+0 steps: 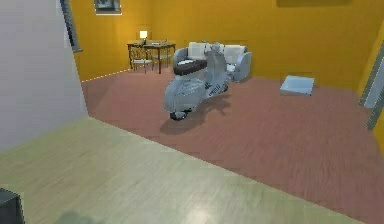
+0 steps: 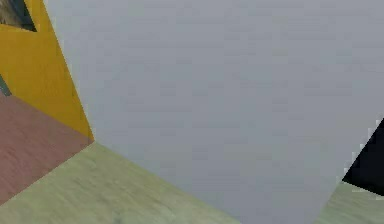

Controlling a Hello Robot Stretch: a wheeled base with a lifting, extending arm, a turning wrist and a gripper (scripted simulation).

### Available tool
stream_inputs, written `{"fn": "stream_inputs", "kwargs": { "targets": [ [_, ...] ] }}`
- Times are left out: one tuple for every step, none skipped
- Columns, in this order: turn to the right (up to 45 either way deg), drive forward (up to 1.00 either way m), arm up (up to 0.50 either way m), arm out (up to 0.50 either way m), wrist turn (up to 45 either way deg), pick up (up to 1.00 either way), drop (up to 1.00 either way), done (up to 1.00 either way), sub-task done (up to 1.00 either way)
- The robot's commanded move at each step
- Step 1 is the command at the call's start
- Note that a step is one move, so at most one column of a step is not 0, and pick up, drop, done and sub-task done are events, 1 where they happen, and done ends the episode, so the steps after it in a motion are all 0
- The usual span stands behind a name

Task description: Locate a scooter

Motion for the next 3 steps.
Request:
{"fn": "stream_inputs", "kwargs": {
  "targets": [
    [-6.0,0.0,0.0,0.0,0.0,0.0,0.0,0.0,0.0],
    [0.0,1.0,0.0,0.0,0.0,0.0,0.0,0.0,0.0],
    [-12.0,0.0,0.0,0.0,0.0,0.0,0.0,0.0,0.0]
  ]
}}
